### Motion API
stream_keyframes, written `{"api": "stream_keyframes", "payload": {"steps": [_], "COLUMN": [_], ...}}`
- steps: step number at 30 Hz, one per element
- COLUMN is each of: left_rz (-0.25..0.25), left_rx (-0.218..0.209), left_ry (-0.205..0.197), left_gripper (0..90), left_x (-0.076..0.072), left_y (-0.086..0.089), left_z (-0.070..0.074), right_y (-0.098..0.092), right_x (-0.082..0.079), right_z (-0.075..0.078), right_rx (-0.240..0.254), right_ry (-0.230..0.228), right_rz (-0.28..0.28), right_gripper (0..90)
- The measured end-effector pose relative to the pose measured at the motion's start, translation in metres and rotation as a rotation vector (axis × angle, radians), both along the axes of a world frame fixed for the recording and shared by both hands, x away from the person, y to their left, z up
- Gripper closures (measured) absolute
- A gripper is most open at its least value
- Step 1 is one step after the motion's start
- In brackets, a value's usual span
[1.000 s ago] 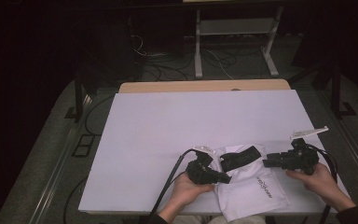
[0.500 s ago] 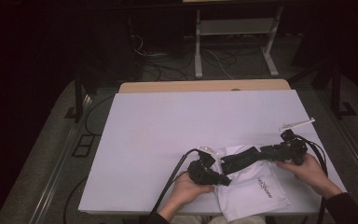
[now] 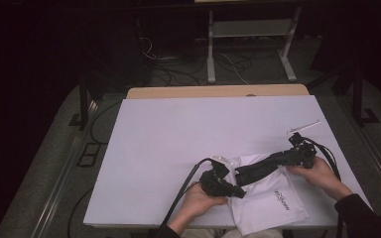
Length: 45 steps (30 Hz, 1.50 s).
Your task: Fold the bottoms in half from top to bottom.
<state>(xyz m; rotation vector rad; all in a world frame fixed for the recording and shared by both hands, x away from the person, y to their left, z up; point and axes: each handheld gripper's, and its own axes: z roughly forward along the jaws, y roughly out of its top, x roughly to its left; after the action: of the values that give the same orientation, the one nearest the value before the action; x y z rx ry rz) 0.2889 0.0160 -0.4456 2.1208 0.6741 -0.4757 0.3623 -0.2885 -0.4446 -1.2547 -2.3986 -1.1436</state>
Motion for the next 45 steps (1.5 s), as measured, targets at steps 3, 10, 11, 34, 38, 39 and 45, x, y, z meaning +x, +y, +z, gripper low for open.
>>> {"api": "stream_keyframes", "payload": {"steps": [3, 10, 11, 34, 38, 39, 45], "left_rz": [0.001, 0.006, 0.008, 0.021, 0.039, 0.041, 0.087], "left_rx": [0.000, 0.000, -0.001, 0.033, 0.019, 0.014, 0.003], "left_ry": [0.000, -0.003, -0.002, -0.025, -0.034, -0.036, -0.074], "left_gripper": [87.5, 87.0, 86.7, 72.1, 63.6, 61.7, 48.3], "left_x": [0.000, 0.000, 0.000, 0.002, 0.003, 0.003, 0.004], "left_y": [0.000, 0.000, 0.000, 0.003, 0.007, 0.009, 0.015], "left_z": [0.000, 0.000, 0.000, 0.005, 0.009, 0.011, 0.019], "right_y": [0.001, -0.002, -0.002, -0.013, -0.017, -0.017, -0.022], "right_x": [0.000, -0.006, -0.007, -0.025, -0.028, -0.029, -0.032], "right_z": [0.000, 0.008, 0.008, 0.024, 0.024, 0.024, 0.025], "right_rx": [0.001, 0.010, 0.009, 0.090, 0.096, 0.100, 0.120], "right_ry": [-0.007, -0.049, -0.052, -0.100, -0.104, -0.105, -0.106], "right_rz": [-0.002, 0.009, 0.011, 0.027, 0.021, 0.022, 0.019], "right_gripper": [55.7, 73.5, 74.9, 81.1, 81.1, 81.1, 81.1]}}
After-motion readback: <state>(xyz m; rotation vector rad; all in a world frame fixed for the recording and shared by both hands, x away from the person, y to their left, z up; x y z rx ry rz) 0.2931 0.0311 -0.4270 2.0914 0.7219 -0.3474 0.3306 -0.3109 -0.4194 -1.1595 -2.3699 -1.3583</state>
